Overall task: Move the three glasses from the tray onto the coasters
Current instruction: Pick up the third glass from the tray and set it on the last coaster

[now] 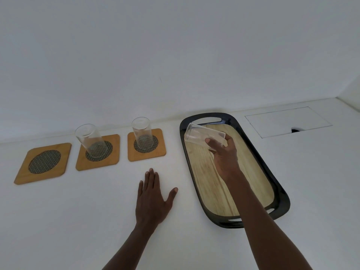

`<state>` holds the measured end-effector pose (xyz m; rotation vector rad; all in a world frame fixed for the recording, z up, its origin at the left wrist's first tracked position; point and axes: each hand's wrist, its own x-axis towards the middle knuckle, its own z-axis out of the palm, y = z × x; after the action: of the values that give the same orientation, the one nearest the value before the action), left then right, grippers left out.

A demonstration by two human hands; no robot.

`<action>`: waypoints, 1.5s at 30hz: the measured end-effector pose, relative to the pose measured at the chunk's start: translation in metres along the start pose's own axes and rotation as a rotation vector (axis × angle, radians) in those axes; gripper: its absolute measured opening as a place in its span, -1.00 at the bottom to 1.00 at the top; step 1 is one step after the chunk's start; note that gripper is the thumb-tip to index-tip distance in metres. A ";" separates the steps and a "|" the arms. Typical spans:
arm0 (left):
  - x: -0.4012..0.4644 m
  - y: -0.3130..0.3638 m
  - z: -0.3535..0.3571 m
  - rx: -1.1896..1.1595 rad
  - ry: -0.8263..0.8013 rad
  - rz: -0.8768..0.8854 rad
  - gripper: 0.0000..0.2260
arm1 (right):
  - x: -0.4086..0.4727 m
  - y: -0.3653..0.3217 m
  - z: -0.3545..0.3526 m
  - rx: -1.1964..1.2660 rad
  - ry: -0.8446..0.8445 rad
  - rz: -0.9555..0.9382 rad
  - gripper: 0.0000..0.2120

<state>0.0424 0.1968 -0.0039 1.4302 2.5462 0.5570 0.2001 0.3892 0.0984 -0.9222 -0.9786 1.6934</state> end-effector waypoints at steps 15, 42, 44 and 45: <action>0.000 0.001 -0.001 -0.007 -0.003 0.001 -0.09 | -0.017 -0.001 0.014 0.119 0.010 0.091 -0.30; -0.061 -0.126 -0.085 -0.032 -0.009 -0.081 -0.13 | -0.113 0.012 0.112 0.057 -0.168 0.058 -0.25; -0.067 -0.147 -0.096 -0.029 -0.001 -0.097 -0.12 | -0.121 0.019 0.126 0.050 -0.186 0.054 -0.27; -0.070 -0.158 -0.101 -0.028 0.004 -0.104 -0.12 | -0.125 0.022 0.134 0.053 -0.196 0.053 -0.28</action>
<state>-0.0776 0.0395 0.0235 1.2799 2.5875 0.5763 0.1068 0.2381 0.1501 -0.7638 -1.0405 1.8726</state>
